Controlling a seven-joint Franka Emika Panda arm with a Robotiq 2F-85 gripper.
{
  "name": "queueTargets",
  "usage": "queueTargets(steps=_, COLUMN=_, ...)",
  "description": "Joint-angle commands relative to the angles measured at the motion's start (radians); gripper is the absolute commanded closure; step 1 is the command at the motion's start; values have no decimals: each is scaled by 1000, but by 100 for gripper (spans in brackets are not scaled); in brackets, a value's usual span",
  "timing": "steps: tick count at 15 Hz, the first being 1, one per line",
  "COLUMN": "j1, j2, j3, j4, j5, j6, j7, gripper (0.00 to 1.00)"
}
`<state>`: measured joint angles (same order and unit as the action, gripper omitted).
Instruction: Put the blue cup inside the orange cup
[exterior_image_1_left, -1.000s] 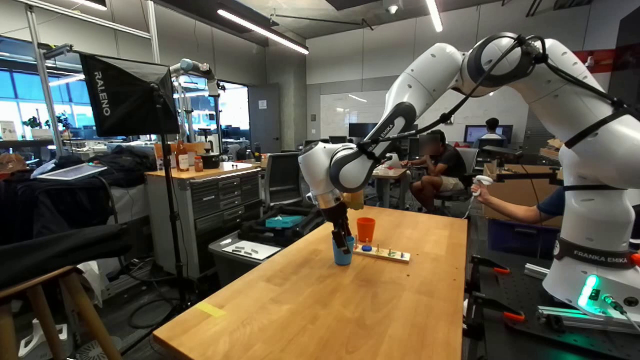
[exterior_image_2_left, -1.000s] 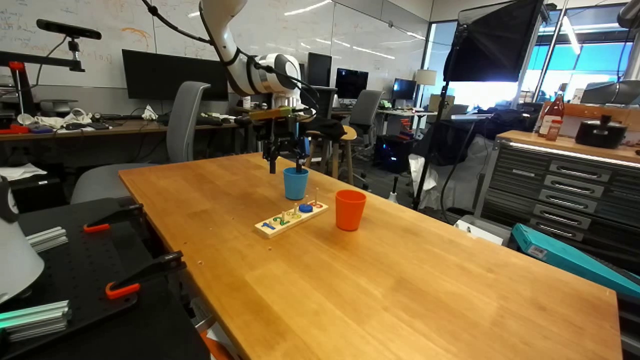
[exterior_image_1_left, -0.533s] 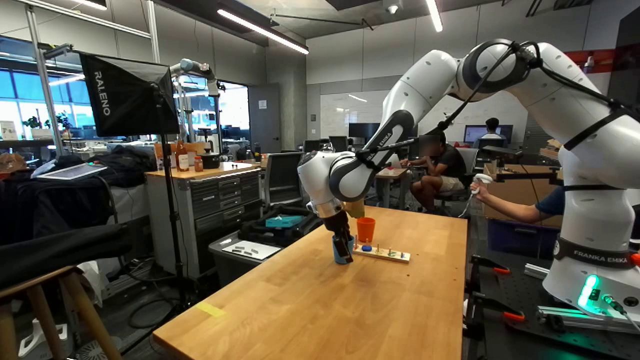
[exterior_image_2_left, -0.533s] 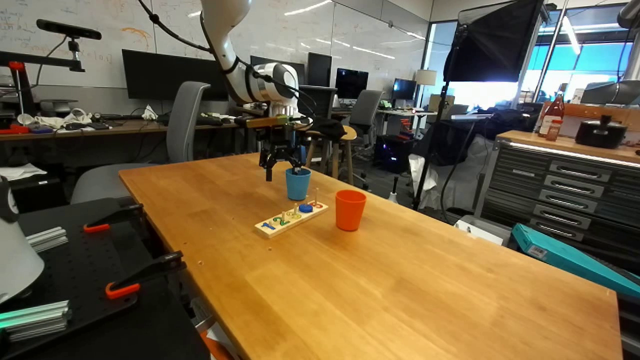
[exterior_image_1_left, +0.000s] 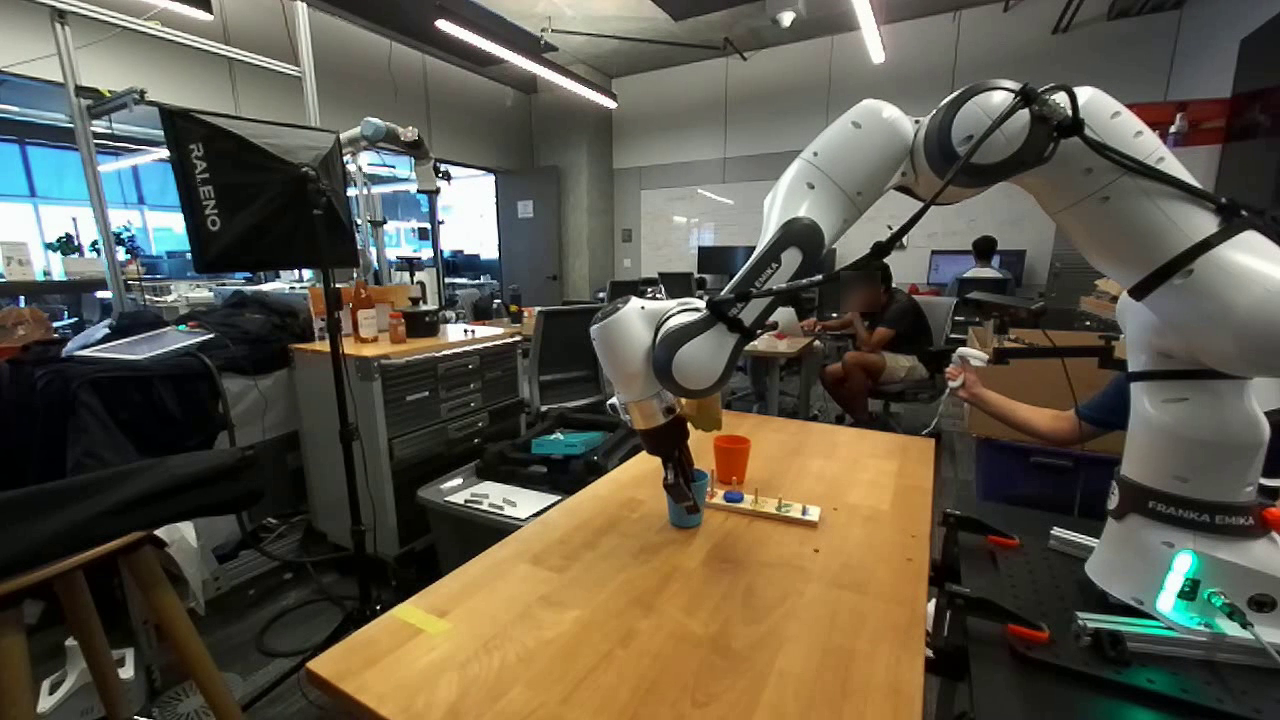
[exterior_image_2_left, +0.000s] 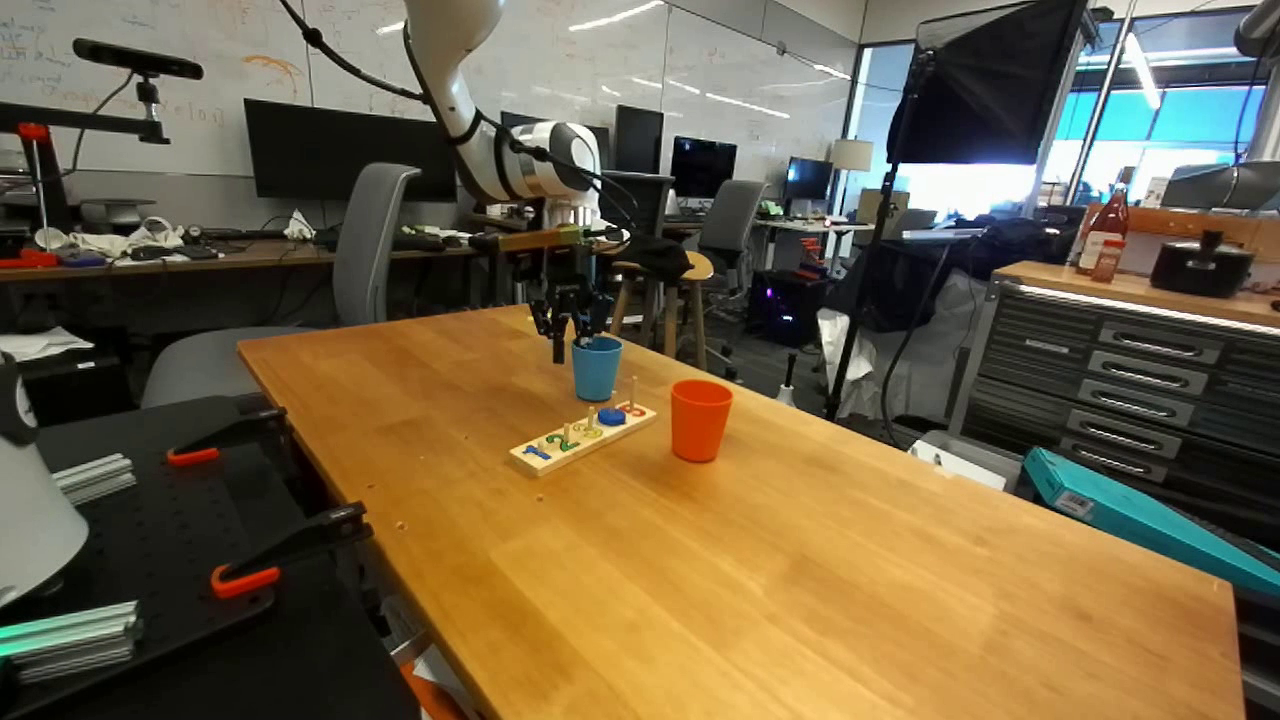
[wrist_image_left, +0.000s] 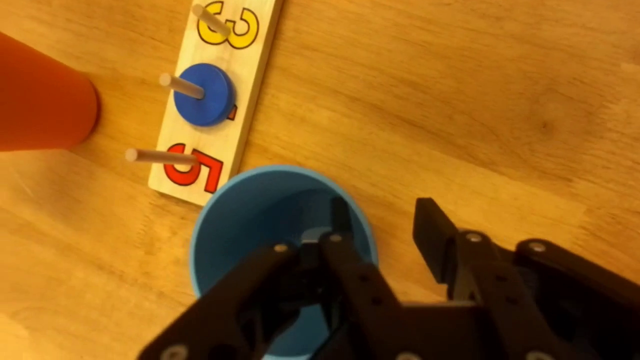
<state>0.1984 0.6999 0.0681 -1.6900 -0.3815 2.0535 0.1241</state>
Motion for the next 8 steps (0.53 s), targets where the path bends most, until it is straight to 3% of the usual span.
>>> queueTargets(steps=1, j1=7, j2=25, j3=-21, j4=50, j5=19, j6=-16, j7=-25, gripper=91)
queueTargets(steps=2, j1=6, j2=26, j3=-24, j4=51, j5=18, j6=-16, j7=-24, gripper=99)
queueTargets(steps=8, j1=-1, j2=36, j3=-35, j4=72, j5=25, j6=-45, j7=-28, gripper=97)
